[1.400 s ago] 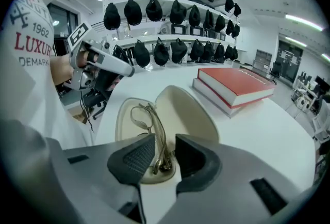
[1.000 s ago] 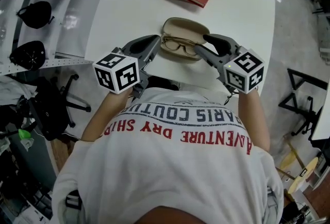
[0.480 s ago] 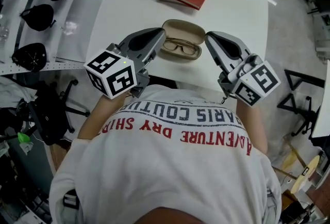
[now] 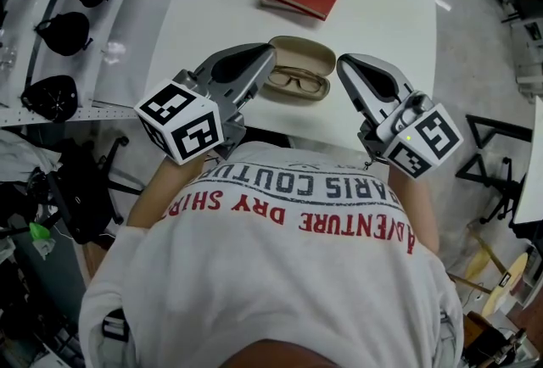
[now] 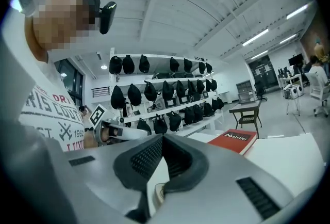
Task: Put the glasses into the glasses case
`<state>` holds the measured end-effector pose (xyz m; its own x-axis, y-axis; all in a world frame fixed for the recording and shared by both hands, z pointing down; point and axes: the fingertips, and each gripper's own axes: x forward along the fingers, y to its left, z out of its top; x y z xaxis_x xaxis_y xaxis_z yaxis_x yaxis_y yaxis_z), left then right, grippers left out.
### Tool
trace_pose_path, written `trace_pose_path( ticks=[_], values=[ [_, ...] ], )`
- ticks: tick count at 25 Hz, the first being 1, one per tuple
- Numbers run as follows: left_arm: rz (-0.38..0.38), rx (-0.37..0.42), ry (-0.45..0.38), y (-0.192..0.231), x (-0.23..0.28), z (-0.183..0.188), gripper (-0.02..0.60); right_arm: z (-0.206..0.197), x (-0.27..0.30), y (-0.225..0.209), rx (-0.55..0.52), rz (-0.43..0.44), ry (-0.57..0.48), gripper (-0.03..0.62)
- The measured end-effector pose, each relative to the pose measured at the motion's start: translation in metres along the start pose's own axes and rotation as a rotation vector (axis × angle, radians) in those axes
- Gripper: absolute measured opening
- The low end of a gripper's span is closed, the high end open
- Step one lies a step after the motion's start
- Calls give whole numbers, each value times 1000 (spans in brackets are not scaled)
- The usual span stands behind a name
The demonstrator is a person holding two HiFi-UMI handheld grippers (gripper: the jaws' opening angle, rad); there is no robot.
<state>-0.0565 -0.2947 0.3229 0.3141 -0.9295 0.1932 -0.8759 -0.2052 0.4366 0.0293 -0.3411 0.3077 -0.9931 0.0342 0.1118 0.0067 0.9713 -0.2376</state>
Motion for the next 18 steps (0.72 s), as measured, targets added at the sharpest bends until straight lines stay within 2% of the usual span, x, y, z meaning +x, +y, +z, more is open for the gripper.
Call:
trace_pose_path(
  ticks=[18],
  values=[
    [10,22,25,2,6,-10,29,-11,0,-2,-16,14,27,23]
  ],
)
